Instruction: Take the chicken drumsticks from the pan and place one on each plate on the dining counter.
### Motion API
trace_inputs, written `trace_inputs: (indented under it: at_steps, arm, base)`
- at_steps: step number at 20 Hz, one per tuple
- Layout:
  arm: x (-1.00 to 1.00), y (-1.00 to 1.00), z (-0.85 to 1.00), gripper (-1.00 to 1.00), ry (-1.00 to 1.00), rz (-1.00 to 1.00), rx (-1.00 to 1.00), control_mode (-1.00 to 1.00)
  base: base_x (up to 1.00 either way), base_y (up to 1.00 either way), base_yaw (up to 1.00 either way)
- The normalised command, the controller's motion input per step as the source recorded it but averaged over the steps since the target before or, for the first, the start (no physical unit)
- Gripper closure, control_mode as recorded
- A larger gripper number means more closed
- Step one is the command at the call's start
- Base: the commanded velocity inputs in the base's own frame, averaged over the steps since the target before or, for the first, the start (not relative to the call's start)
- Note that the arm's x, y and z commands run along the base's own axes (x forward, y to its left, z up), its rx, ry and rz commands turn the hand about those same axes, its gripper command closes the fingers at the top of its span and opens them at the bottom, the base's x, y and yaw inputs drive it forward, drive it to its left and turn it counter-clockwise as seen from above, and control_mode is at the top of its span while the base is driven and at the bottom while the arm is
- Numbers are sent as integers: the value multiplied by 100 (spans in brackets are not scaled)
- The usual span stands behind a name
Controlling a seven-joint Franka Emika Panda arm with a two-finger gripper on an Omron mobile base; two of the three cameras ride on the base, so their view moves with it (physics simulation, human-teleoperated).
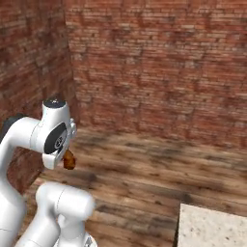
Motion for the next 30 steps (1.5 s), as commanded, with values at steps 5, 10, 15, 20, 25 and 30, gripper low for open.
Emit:
trace_inputs:
  at_steps: [5,10,15,20,25,30]
  arm:
    - [0,0,0,100,0,0,0,100]
    - [0,0,0,100,0,0,0,100]
    - [0,0,0,100,0,0,0,100]
    - [0,0,0,100,0,0,0,100]
    - [0,0,0,100,0,0,0,100]
    - [0,0,0,100,0,0,0,100]
  base:
    - [99,-30,-63]
    - [90,-32,-65]
    - [72,-28,-72]
    - [79,-12,-72]
    - [99,-3,-63]
    - [100,0,-58]
